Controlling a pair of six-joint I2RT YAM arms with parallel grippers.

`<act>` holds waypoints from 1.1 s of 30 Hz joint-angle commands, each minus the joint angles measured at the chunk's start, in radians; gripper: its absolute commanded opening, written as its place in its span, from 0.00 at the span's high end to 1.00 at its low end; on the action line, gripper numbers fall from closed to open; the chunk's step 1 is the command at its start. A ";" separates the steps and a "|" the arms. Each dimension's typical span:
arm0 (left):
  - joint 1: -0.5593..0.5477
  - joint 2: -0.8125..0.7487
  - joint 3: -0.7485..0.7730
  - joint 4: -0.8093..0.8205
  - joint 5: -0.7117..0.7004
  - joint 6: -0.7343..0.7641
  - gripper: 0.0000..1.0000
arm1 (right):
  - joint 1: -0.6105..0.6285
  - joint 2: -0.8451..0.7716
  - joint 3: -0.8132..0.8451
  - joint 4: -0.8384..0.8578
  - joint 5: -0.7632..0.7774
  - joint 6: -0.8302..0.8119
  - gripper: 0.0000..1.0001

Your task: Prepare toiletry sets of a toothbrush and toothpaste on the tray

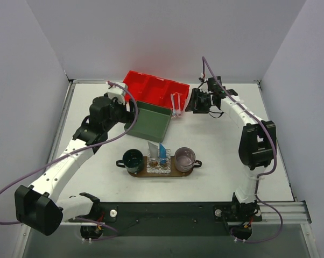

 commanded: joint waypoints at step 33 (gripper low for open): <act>-0.008 0.016 0.048 0.008 -0.004 0.016 0.19 | -0.009 0.245 0.236 -0.026 -0.223 0.191 0.57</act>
